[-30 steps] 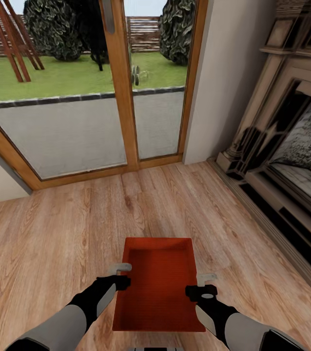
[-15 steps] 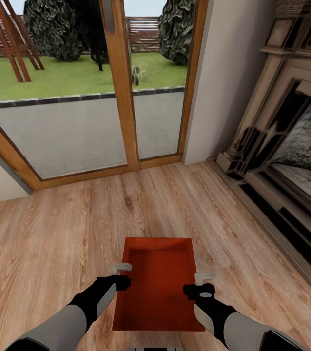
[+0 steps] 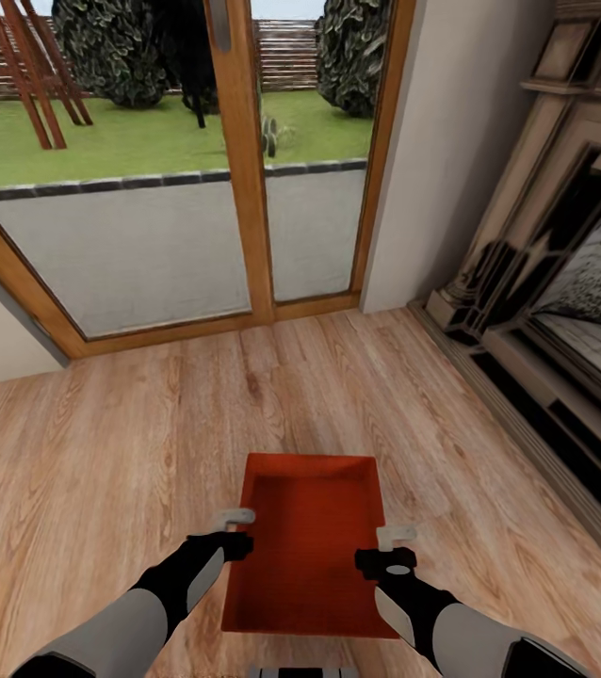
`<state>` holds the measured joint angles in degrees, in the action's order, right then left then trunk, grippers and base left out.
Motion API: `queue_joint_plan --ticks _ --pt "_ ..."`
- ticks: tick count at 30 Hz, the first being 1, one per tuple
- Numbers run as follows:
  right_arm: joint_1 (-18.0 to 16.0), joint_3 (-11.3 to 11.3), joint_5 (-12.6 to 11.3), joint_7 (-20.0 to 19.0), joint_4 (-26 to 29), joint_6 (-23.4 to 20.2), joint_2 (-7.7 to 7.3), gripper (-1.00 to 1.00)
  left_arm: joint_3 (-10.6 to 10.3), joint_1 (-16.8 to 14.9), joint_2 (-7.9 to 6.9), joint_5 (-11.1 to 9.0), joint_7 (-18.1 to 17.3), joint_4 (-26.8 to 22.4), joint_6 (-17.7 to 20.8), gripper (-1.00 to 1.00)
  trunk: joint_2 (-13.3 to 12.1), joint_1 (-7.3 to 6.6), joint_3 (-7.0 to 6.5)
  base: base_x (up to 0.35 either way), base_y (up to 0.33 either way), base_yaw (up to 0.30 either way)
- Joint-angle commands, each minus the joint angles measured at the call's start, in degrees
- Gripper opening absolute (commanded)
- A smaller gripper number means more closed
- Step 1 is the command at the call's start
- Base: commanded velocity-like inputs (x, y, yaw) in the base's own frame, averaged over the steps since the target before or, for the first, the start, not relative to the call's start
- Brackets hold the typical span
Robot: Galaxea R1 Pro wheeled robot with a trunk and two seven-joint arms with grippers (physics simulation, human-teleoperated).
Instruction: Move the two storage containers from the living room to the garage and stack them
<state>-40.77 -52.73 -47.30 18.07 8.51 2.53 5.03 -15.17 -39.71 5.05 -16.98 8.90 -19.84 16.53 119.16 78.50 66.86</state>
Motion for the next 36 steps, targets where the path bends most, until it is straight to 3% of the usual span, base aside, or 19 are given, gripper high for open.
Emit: queue_joint_plan --ticks 1,12,28,36 --pt "0.0 -0.4 -0.6 0.2 0.0 0.3 -0.04 1.00 -0.5 0.0 -0.04 -0.6 0.5 -0.1 0.3 1.00 0.0 -0.01 0.13 0.000 0.000 0.086" --pt "0.0 -0.4 -0.7 0.2 0.1 1.0 -0.33 1.00 -0.5 0.0 -0.01 -0.5 0.4 -0.2 0.2 1.00 0.0 -0.01 1.05 0.000 0.000 0.079" --pt "-0.1 -0.3 -0.7 1.9 0.1 1.6 -0.38 1.00 -0.6 0.0 -0.08 -0.2 -0.5 -0.8 0.2 1.00 0.0 -0.01 1.18 0.000 0.000 0.003" --pt "0.0 -0.1 -0.8 6.4 1.5 1.7 -0.24 1.00 -0.7 0.0 -0.11 0.3 -0.6 -0.8 0.1 1.00 0.0 -0.01 1.18 0.000 0.000 -0.216"
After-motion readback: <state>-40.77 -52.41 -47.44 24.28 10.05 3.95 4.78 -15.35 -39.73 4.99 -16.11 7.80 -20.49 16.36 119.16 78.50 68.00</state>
